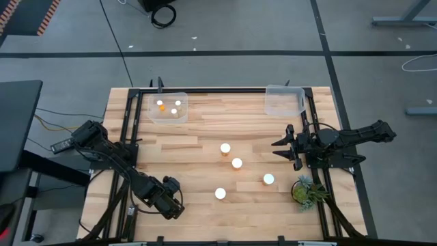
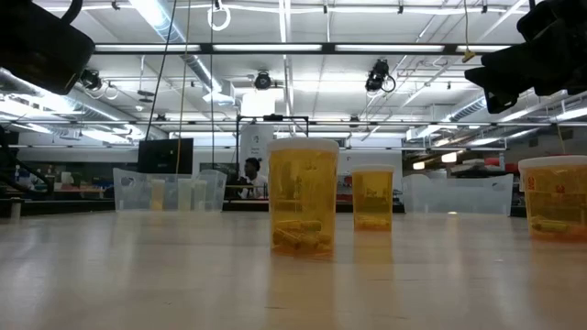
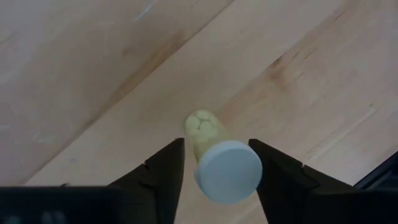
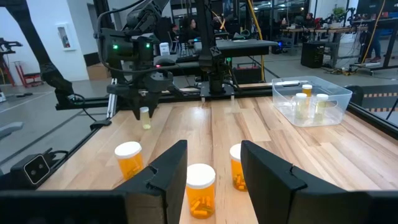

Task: Pick and place medicine bottles into bin by pill shape (circle, oval)
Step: Put the yellow tablet bottle into the left transparent bin

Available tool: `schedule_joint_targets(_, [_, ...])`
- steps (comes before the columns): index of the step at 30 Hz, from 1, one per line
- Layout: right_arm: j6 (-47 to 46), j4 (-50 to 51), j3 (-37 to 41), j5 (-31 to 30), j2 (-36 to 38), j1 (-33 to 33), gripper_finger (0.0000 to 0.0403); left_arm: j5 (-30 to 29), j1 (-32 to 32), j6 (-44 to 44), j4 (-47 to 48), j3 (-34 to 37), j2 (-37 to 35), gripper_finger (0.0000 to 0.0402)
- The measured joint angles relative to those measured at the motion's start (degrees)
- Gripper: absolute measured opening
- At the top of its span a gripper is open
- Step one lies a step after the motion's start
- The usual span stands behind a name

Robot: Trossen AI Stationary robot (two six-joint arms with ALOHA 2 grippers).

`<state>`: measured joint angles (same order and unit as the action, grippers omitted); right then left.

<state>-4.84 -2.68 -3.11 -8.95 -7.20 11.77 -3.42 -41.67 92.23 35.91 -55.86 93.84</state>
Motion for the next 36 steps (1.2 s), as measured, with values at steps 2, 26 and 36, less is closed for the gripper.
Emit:
schedule_joint_targets(2, [0.0,0.0,0.0,0.0,0.0,0.0,0.0157,0.0,0.0,0.0,0.0,0.0,0.0,0.0165])
schedule_joint_targets(26, [0.0,0.0,0.0,0.0,0.0,0.0,0.0157,3.5,8.1,-15.1,0.2,0.0,-0.1,0.0115])
schedule_joint_targets(36, [0.0,0.0,0.0,0.0,0.0,0.0,0.0157,6.1,18.0,-31.7,7.5,-4.7,-0.1,0.0119])
